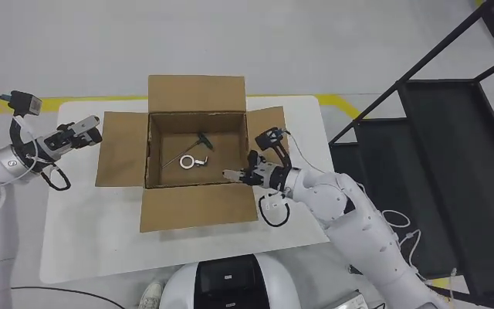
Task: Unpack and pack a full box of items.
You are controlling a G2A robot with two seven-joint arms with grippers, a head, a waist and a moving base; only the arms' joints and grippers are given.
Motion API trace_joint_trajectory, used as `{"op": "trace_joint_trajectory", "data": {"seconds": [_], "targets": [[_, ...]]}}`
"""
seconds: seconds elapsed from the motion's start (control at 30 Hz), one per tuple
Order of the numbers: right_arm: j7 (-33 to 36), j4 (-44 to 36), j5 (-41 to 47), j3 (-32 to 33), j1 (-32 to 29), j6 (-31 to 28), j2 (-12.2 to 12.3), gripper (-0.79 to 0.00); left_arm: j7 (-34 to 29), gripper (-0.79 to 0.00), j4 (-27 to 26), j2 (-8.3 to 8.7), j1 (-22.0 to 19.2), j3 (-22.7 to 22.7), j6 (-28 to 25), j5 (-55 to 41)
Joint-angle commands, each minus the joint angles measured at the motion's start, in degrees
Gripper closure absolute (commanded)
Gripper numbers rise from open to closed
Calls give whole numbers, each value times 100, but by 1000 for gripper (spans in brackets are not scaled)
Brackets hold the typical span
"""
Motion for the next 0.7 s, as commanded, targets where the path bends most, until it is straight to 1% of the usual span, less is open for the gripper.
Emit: {"op": "trace_joint_trajectory", "data": {"seconds": [0.0,0.17,0.33,0.4,0.67], "targets": [[219,186,-188,-352,483,221,-68,-785,0,-785,0,0,0,0,0,0],[617,880,-687,-1332,1458,800,-314,-785,0,-785,0,0,0,0,0,0],[584,1378,-544,-1998,1922,1226,-578,-785,0,-785,0,0,0,0,0,0],[540,1512,-562,-2127,2009,1365,-642,-785,0,-785,0,0,0,0,0,0],[540,1512,-562,-2127,2009,1365,-642,-785,0,-785,0,0,0,0,0,0]]}}
